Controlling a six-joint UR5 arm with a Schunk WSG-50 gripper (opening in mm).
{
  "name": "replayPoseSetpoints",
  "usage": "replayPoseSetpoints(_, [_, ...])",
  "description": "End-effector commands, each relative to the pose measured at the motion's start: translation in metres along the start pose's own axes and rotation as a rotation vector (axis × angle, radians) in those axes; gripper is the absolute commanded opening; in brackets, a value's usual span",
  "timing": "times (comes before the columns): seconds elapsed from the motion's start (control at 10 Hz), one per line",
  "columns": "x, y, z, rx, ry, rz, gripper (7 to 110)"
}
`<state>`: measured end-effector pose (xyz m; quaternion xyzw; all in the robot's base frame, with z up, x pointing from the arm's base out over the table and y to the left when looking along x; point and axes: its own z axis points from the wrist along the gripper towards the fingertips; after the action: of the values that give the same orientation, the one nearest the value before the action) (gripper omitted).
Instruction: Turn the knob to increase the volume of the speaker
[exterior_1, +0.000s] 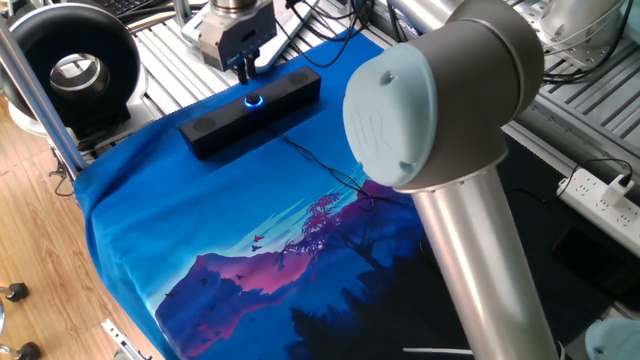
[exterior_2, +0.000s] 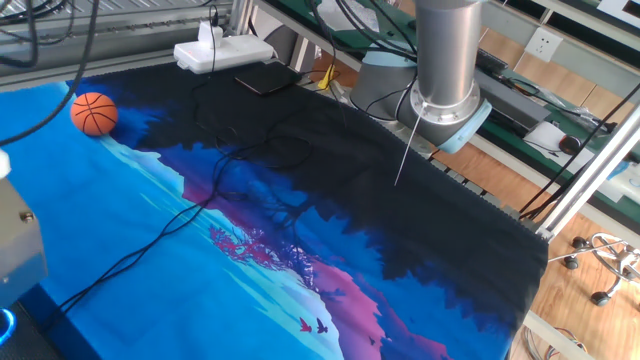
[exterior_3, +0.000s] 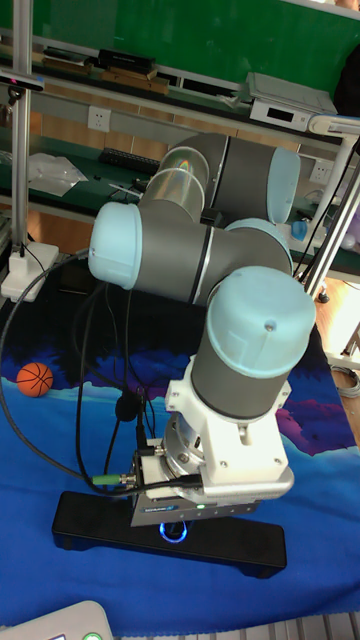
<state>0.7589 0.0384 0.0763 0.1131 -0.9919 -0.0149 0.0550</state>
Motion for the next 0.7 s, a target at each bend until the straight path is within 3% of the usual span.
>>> replayPoseSetpoints(0.0, [0.013,0.004,0.011,-0.023,0.039,-0.047,22])
replayPoseSetpoints(0.1, [0.022,0.007,0.013,-0.021,0.063,-0.050,44])
replayPoseSetpoints(0.4, [0.028,-0.001,0.013,0.006,0.088,-0.055,44])
replayPoseSetpoints(0.6, [0.030,0.003,0.013,-0.008,0.101,-0.054,44])
